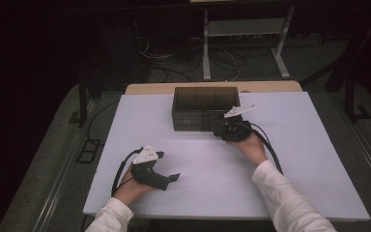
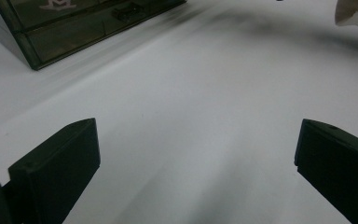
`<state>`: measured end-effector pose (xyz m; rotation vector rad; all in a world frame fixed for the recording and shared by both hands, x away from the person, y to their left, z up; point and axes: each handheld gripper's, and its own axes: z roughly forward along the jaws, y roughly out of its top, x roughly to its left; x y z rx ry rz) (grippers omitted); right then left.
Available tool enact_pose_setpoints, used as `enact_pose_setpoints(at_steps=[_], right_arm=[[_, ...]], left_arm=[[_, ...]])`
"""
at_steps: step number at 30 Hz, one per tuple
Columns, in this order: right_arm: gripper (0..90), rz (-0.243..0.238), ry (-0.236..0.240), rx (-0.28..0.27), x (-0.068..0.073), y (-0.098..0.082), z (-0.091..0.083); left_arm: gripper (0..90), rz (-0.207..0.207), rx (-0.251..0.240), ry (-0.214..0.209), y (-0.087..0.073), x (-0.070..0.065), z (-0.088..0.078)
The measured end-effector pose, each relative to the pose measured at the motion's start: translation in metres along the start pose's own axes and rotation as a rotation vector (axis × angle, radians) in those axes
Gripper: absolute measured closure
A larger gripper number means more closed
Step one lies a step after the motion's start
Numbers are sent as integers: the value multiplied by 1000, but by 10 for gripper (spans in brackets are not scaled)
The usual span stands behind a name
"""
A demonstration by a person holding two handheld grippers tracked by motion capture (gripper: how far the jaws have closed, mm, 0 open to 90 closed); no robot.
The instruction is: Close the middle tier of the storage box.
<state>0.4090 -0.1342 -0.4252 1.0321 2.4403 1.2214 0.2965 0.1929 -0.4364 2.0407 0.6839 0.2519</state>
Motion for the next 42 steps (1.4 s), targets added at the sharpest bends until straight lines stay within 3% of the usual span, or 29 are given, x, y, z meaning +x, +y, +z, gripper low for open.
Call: enact_pose_setpoints(at_steps=[5,10,24,42], right_arm=[[502,3,2,0,2,-9,-8],[431,-2,-10,11,3,-18,-17],[324,-20,-32,6,5,-34,-40],[150,10,-74,-55,2,-72,-92]], left_arm=[[0,0,-1,0,0,0,0],[0,2,1,-3,-1,0,0],[0,1,1,-4,-2,-1,-3],[0,7,7,-10,-1,-2,-2]])
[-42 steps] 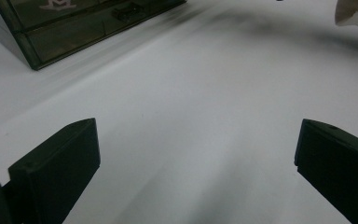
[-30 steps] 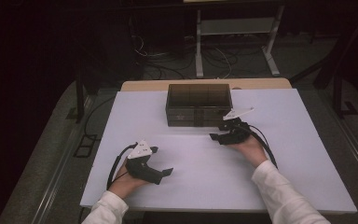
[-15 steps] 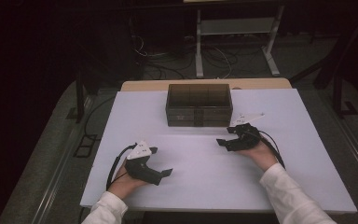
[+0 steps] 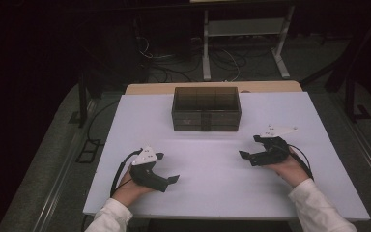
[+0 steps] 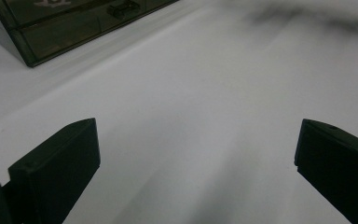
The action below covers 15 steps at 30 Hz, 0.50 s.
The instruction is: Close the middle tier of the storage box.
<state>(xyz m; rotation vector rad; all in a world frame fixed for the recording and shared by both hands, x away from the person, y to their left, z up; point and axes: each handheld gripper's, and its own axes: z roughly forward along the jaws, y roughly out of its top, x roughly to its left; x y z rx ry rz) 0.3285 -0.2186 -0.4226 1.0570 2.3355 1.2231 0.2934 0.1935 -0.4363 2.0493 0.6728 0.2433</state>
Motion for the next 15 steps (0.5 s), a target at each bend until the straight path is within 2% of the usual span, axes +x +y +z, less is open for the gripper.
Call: enact_pose_setpoints(at_steps=[8,15], right_arm=[[126,7,-21,-23,-3,-19,-18],[48,22,-49,-36,-6,-34,-32]], left_arm=[[0,-1,2,-2,0,-1,0],[0,1,0,-3,0,-1,0]])
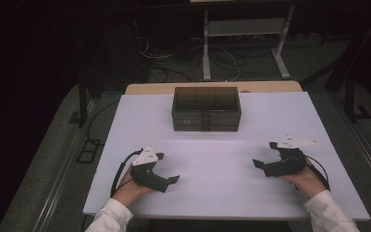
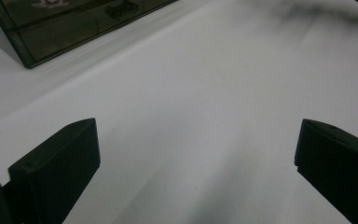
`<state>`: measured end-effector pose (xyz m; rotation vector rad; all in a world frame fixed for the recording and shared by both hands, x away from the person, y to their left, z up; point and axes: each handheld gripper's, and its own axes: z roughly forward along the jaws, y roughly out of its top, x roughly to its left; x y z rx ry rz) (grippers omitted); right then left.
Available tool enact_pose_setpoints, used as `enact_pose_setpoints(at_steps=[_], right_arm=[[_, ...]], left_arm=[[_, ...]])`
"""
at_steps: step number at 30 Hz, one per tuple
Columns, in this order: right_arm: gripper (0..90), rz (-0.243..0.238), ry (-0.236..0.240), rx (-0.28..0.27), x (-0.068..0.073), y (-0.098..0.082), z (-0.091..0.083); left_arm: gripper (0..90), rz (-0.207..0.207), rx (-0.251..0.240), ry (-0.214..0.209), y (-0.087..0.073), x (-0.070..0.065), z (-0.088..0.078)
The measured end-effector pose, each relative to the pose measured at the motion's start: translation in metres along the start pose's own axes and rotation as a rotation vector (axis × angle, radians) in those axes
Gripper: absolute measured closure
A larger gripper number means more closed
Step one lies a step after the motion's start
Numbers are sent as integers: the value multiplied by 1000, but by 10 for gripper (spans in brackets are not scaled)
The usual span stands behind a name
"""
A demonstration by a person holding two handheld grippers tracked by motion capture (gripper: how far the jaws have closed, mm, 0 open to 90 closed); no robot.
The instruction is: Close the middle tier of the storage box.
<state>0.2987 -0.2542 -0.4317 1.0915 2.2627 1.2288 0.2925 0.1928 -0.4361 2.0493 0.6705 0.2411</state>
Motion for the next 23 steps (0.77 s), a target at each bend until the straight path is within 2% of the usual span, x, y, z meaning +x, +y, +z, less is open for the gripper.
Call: enact_pose_setpoints(at_steps=[5,11,20,23], right_arm=[[0,18,-13,-13,-3,-10,-13],[0,21,-2,-17,-4,-23,-26],[0,24,-6,6,-4,-33,-30],[0,19,-3,8,-4,-34,-30]], left_arm=[[0,1,2,1,0,0,0],[0,3,3,0,0,-1,1],[0,7,9,-2,1,-1,2],[0,10,30,6,0,-1,4]])
